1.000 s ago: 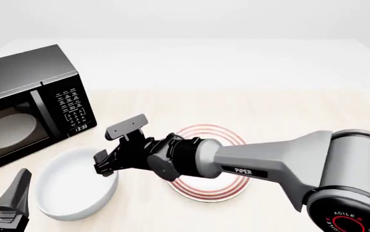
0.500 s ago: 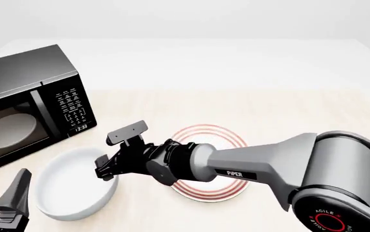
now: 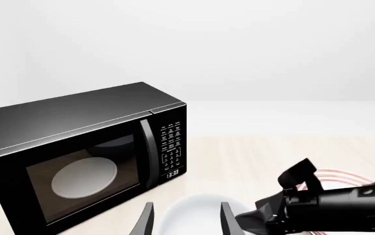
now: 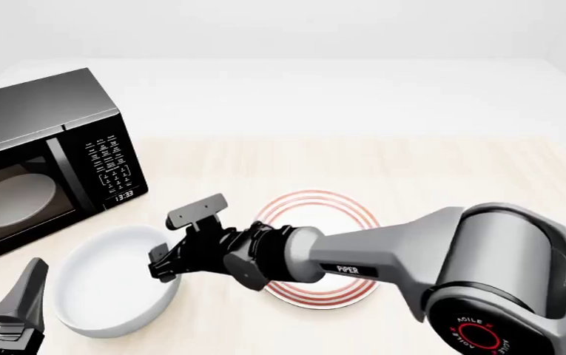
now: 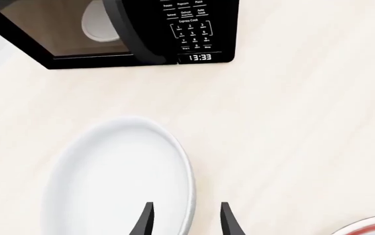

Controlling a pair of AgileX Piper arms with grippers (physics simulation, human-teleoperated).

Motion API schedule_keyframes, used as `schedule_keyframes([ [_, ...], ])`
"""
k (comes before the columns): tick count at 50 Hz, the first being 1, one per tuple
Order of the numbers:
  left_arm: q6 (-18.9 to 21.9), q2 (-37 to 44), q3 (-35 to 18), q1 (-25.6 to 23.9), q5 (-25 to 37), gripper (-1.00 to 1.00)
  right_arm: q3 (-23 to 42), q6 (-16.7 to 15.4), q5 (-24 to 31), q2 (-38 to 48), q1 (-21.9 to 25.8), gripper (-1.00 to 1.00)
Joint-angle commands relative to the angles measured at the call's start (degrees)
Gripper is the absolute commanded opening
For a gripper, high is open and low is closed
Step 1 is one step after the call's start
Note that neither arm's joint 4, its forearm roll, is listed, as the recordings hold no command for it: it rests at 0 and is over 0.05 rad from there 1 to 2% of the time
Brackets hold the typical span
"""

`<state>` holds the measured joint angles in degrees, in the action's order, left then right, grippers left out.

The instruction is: Put the white bowl to the right of the plate.

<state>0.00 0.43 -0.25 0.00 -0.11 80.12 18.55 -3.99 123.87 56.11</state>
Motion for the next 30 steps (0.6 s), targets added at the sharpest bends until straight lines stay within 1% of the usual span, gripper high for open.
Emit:
schedule_keyframes([
  [1, 0.0, 0.0, 0.0, 0.0, 0.0, 1.00, 0.2, 0.7, -0.5, 1.0, 0.1, 1.00],
  [30, 0.0, 0.0, 0.0, 0.0, 0.0, 1.00, 1.0, 1.5, -1.3, 3.3, 0.0, 1.00],
])
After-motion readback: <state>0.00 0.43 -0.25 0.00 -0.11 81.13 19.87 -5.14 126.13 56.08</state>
